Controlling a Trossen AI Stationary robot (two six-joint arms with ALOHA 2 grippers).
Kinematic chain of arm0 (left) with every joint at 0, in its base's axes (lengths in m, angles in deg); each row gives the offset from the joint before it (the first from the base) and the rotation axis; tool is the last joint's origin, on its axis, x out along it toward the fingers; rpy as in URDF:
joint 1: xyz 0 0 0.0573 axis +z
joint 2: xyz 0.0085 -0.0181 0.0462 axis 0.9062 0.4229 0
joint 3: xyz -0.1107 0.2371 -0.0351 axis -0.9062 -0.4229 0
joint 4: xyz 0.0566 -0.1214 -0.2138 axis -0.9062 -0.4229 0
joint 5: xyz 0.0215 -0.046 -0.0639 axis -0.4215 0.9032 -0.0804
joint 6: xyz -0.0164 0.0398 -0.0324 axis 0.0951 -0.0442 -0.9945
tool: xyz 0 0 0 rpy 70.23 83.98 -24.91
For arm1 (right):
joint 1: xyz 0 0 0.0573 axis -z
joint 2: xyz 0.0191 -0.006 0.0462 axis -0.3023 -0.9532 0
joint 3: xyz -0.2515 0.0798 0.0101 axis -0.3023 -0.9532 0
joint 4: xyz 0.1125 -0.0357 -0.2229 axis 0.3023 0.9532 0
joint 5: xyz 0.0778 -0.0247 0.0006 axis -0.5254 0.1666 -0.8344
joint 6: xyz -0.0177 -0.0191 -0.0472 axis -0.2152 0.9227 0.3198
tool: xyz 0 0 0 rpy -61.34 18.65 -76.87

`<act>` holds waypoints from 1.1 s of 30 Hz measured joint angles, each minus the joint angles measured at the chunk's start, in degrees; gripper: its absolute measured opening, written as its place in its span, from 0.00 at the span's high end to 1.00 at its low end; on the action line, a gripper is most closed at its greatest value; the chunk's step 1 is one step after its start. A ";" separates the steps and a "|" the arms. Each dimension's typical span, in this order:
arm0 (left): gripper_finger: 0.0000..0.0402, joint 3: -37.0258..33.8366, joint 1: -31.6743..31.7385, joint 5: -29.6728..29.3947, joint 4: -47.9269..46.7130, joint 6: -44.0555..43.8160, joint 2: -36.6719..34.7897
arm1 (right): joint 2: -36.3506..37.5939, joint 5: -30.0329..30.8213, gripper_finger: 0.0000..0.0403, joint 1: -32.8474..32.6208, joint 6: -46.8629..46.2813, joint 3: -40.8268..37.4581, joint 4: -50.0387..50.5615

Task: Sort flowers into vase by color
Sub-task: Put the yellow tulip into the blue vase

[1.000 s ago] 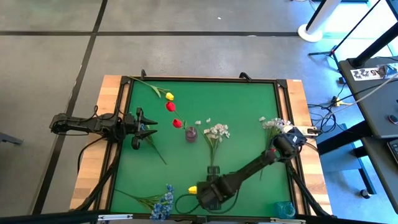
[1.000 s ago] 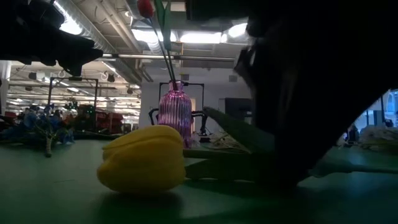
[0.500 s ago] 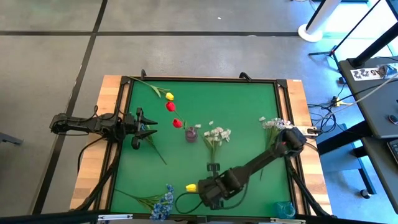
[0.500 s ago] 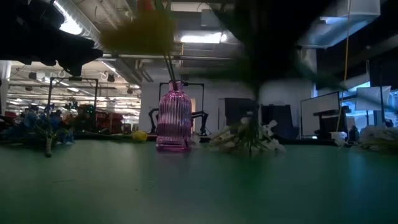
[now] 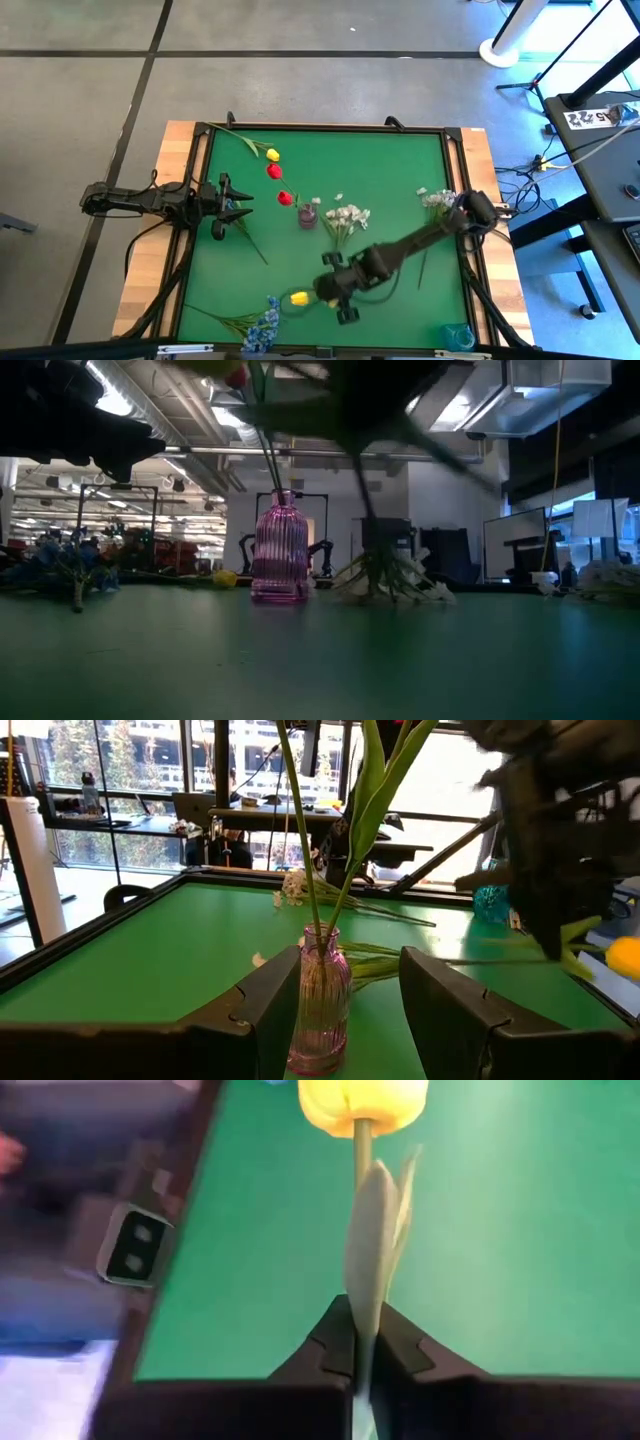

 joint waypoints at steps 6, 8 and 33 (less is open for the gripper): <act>0.58 0.02 0.00 0.00 0.00 0.01 -0.01 | 2.92 -25.60 0.98 8.72 -8.79 -22.84 -41.89; 0.58 0.02 0.01 0.00 0.00 0.02 -0.01 | 3.04 -31.92 0.97 11.00 -15.22 -29.29 -62.65; 0.58 0.00 0.02 0.00 0.00 0.00 -0.02 | 3.26 -50.68 0.95 27.99 -25.98 -41.83 -113.83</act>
